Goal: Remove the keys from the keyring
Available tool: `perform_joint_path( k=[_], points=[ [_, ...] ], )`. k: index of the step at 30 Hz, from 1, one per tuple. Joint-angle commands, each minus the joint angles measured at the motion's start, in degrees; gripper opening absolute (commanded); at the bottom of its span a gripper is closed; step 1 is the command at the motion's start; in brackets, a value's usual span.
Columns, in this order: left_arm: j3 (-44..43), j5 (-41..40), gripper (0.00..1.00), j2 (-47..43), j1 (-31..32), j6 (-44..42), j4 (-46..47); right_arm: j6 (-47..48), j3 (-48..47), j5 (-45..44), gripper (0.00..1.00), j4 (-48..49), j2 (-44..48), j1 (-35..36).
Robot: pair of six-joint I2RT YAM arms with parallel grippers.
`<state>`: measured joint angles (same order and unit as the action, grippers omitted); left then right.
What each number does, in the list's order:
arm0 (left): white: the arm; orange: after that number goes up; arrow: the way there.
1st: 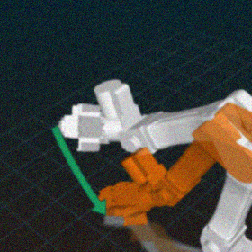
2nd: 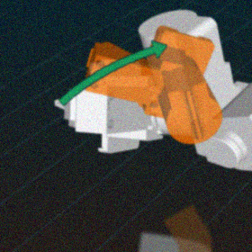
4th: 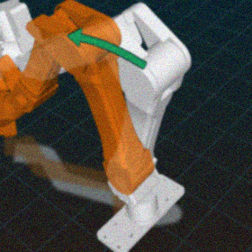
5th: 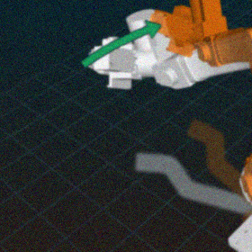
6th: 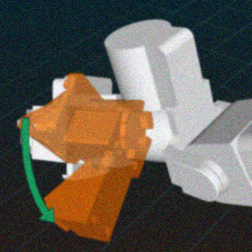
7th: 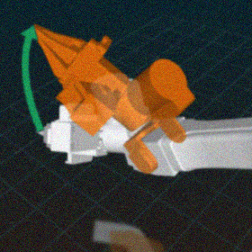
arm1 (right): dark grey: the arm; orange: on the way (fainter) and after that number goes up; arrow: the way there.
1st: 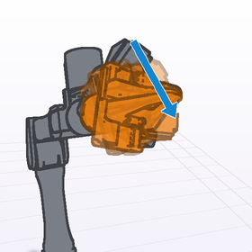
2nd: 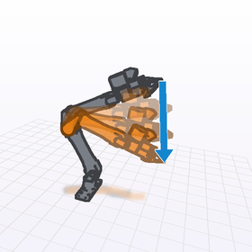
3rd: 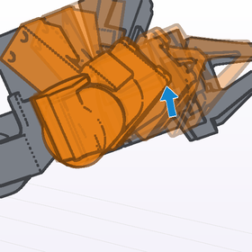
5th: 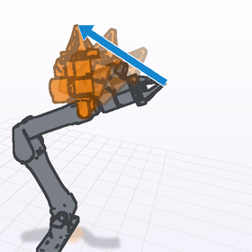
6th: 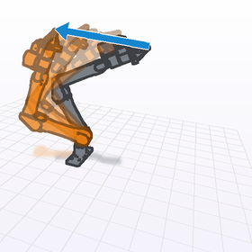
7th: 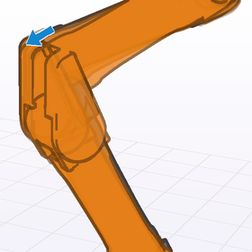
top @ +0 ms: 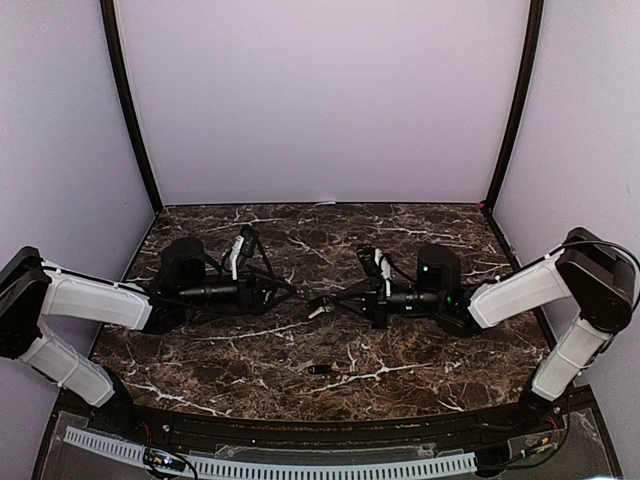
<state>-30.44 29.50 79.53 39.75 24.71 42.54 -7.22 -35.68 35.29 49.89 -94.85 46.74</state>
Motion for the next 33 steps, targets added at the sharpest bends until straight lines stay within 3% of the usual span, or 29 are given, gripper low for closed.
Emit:
perform_joint_path(
  k=[1,6,11,21,22,24,26,30,33],
  points=[
    [-5.0,10.8,0.80,4.1,-0.1,4.0,4.6,1.5,-2.4,2.6,0.00,-3.9,6.6,0.1],
    [-13.1,16.0,0.90,8.2,0.7,5.9,2.3,3.5,-4.3,4.0,0.00,-9.9,11.0,0.1],
    [-16.3,24.4,0.90,11.7,1.1,11.2,8.6,5.1,-5.4,4.2,0.00,-13.6,13.3,0.2],
    [-21.7,27.0,0.82,16.0,3.4,8.4,0.7,7.8,-6.8,3.6,0.00,-16.6,15.3,0.3],
    [-21.8,27.5,0.76,16.2,3.5,8.6,1.3,8.0,-7.0,3.7,0.00,-16.8,15.3,0.3],
    [-21.6,28.8,0.48,16.5,3.7,10.0,3.8,8.6,-7.1,3.6,0.00,-17.3,15.3,0.3],
    [-21.7,29.8,0.28,16.9,3.7,11.7,5.7,9.0,-7.1,3.1,0.00,-17.4,15.4,0.2],
    [-20.9,30.5,0.04,17.4,3.7,14.4,9.6,9.4,-6.8,1.8,0.00,-17.4,16.0,0.2],
    [-19.6,30.4,0.00,17.4,3.7,16.0,12.5,9.5,-5.9,0.5,0.00,-16.8,16.7,0.2]
  ],
)
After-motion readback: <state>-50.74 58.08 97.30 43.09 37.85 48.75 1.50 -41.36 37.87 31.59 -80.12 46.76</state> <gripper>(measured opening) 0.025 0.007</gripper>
